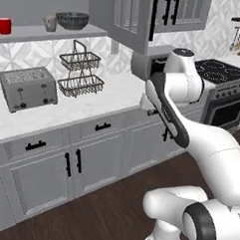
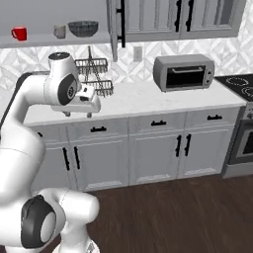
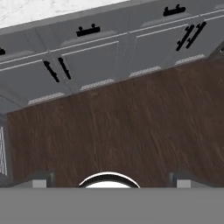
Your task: Gather all objects into one cabinet and sort the glasses and bowls to opposite sides.
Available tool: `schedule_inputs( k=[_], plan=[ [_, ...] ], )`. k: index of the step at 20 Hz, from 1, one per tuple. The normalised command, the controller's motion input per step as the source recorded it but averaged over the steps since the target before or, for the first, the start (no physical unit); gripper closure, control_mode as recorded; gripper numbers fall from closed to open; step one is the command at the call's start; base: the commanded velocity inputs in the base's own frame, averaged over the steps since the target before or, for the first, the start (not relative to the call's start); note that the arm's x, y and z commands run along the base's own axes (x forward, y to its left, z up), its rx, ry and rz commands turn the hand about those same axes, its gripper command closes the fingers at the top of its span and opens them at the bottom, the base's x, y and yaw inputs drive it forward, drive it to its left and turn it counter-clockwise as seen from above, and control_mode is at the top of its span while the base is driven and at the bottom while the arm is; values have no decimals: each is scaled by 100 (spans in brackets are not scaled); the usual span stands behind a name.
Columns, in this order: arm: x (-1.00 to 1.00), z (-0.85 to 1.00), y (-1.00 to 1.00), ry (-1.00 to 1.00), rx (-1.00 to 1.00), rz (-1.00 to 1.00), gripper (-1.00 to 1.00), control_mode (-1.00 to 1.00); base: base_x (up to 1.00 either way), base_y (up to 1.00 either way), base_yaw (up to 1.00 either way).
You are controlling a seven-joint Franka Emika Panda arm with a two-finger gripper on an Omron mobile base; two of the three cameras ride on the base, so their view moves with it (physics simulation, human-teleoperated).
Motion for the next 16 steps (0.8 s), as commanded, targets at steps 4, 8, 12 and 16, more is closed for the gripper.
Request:
schedule_inputs(
  k=[4, 8, 12, 16],
  plan=[
    [0, 0, 0, 0, 0, 0, -100, 100, 1, -51, -53],
    [0, 0, 0, 0, 0, 0, -100, 100, 0, -54, -52],
    [0, 0, 0, 0, 0, 0, -100, 100, 1, -57, -52],
    [0, 0, 0, 0, 0, 0, -100, 100, 22, -65, -52]
  ],
)
